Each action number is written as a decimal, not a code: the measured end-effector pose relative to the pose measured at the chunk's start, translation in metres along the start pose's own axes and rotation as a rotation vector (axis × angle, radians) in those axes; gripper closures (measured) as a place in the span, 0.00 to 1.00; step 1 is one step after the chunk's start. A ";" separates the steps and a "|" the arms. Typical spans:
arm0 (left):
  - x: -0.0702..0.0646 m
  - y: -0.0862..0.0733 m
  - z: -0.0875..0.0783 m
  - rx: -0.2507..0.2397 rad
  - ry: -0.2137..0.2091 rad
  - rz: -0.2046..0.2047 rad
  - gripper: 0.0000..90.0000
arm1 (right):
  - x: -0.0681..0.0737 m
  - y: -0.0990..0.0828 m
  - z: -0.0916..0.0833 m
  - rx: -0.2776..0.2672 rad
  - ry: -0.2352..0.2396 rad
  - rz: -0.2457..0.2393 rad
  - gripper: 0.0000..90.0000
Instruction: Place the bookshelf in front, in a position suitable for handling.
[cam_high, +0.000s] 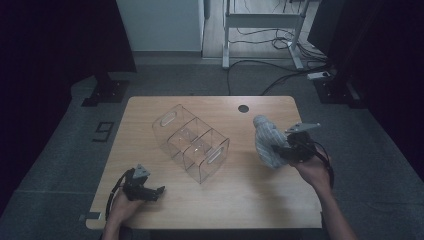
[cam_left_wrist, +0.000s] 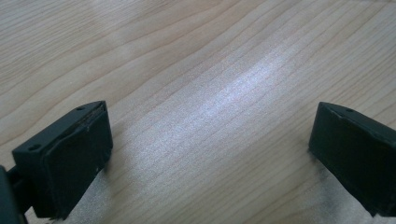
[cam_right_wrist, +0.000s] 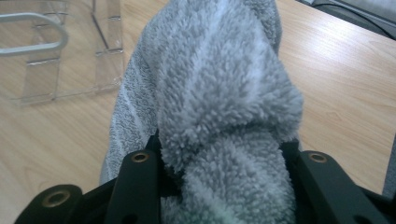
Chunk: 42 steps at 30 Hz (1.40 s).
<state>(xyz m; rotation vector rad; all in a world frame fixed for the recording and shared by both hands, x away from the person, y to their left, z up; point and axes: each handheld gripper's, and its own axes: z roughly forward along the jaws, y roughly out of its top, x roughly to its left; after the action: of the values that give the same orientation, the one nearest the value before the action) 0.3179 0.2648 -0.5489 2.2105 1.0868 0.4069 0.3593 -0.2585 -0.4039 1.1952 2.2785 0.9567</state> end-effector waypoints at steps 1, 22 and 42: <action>0.000 0.000 0.000 0.001 -0.001 0.000 0.00 | 0.001 -0.002 -0.003 -0.003 0.001 -0.001 0.64; 0.000 0.000 0.000 0.000 0.000 -0.001 0.00 | 0.002 -0.071 -0.051 0.016 -0.021 0.031 0.63; 0.000 0.000 0.000 -0.002 -0.002 -0.010 0.00 | 0.006 -0.132 0.001 0.114 0.005 0.058 0.59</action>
<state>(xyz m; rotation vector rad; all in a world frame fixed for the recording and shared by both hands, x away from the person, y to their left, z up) 0.3182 0.2648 -0.5486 2.2024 1.0959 0.4004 0.2825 -0.3063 -0.4998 1.3132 2.3417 0.8616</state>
